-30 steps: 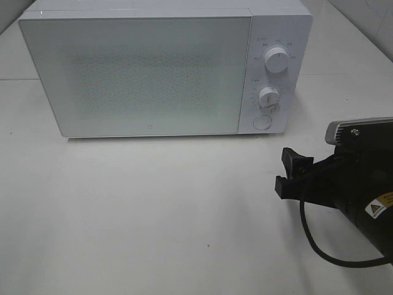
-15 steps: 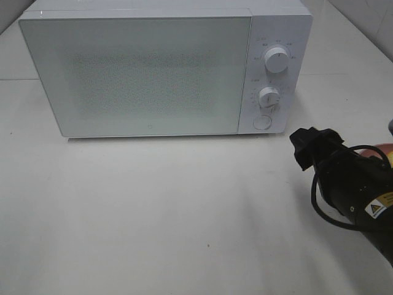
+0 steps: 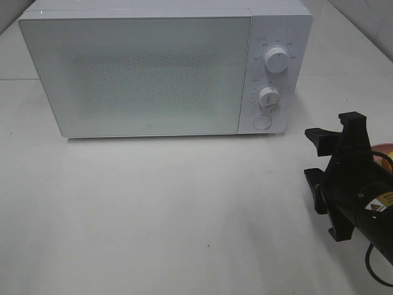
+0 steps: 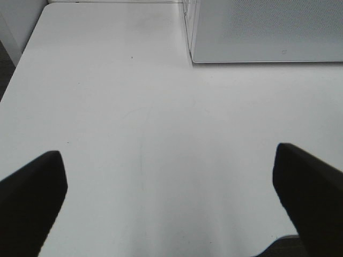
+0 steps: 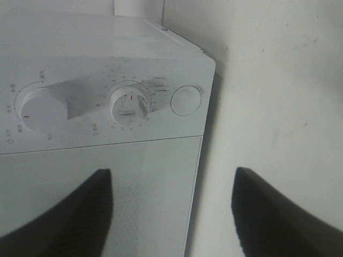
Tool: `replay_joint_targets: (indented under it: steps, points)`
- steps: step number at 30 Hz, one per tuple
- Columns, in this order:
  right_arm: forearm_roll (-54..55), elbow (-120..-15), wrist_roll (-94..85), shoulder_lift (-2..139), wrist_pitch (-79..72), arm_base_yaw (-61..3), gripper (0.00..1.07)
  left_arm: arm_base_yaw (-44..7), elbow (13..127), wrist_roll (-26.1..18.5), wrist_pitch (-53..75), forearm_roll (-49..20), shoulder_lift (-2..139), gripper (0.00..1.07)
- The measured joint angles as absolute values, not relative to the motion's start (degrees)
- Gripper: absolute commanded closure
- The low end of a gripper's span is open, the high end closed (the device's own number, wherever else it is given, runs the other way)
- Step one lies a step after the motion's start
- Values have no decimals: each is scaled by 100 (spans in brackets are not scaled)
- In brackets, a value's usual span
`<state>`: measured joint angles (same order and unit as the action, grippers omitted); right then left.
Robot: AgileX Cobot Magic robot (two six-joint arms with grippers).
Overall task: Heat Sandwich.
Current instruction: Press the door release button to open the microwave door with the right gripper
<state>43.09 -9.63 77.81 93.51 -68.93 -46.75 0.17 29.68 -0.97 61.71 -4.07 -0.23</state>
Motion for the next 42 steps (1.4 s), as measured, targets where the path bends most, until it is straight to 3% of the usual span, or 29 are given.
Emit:
replay_joint_targets:
  steps: [2,3,4,7,32,42]
  points:
    - [4320,-963,8027,9351,-6893,-4675,70,17,2968,-97,6171,-407,-23,7]
    - [4320,-963,8233,9351,-6898,-4675,84,17,2968,-97,6171,-407,-23,7]
    - [4320,-963,8233,9351,-6898,-4675,84,17,2968,-97,6171,-407,-23,7]
    - [4326,-963,8451,9351,-6898,-4675,107,17,2968,-97,6171,-407,-23,7]
    - [4383,-1129,8497,9505,-6658,-4641,107,17,2968,-97,6171,-407,-23,7]
    - [3759,-1621,8549,10044,-6394,-4120,107,17,2968,-97,6171,-407,-23,7]
